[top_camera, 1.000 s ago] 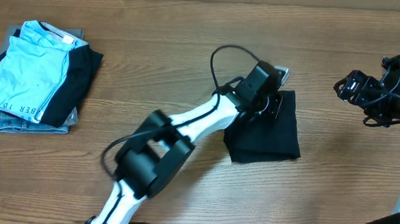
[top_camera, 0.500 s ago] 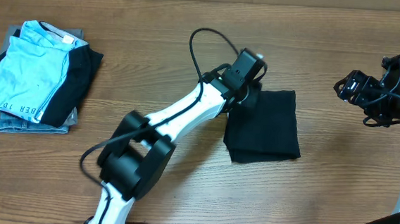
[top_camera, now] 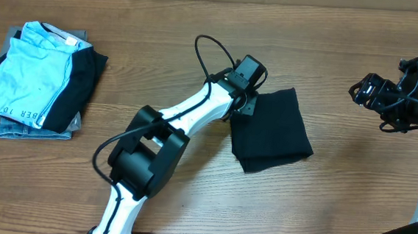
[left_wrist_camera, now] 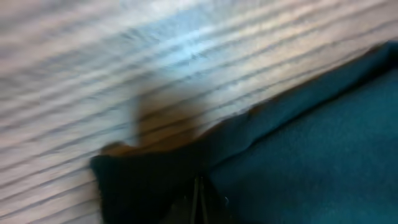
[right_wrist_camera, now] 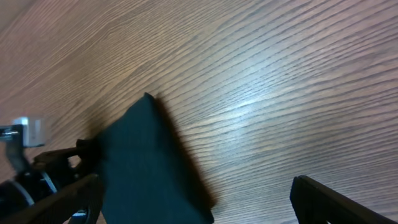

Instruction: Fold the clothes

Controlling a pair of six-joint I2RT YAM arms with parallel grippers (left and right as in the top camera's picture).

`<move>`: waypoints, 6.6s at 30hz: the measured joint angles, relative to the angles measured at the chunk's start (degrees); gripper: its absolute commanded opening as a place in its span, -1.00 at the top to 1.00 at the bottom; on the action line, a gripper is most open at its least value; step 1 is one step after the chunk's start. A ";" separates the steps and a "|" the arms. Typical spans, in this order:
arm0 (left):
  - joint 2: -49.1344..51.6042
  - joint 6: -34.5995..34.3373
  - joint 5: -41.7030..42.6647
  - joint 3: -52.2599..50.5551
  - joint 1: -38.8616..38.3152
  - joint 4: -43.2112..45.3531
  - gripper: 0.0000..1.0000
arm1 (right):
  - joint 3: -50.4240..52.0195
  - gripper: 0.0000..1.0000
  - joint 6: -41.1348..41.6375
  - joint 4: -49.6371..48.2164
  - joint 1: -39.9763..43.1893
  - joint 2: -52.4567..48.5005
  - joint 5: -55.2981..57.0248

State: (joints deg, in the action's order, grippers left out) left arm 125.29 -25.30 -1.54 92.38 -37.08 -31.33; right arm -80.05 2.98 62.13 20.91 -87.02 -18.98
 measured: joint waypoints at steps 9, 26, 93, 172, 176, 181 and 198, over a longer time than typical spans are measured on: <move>-18.71 0.66 2.45 5.51 -3.74 2.89 0.92 | 0.00 -1.00 0.04 0.00 0.00 0.00 0.02; 1.64 8.50 23.30 5.60 -13.29 -2.32 0.92 | 0.00 -1.00 0.02 0.02 0.00 0.00 0.00; -2.86 -4.76 5.53 6.40 -5.64 -20.70 -1.00 | 0.00 -1.00 0.02 0.04 0.00 0.00 0.15; 0.48 -4.83 -3.54 7.37 -5.68 -14.38 0.92 | 0.00 -1.00 0.02 0.02 0.00 0.00 0.17; -5.11 -1.68 -5.07 7.37 -5.49 -13.79 0.92 | 0.00 -1.00 0.02 -0.02 0.00 0.00 0.17; -9.68 0.02 -6.01 7.37 -5.29 -13.84 0.92 | 0.00 -1.00 0.00 0.02 0.00 0.00 0.17; -15.61 -0.02 -3.82 7.34 11.06 -14.01 0.92 | 0.00 -1.00 0.00 0.00 0.00 0.00 0.17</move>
State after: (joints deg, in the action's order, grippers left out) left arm 109.69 -25.32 -5.37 99.72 -26.02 -45.34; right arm -80.05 2.98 62.13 20.91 -87.02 -18.81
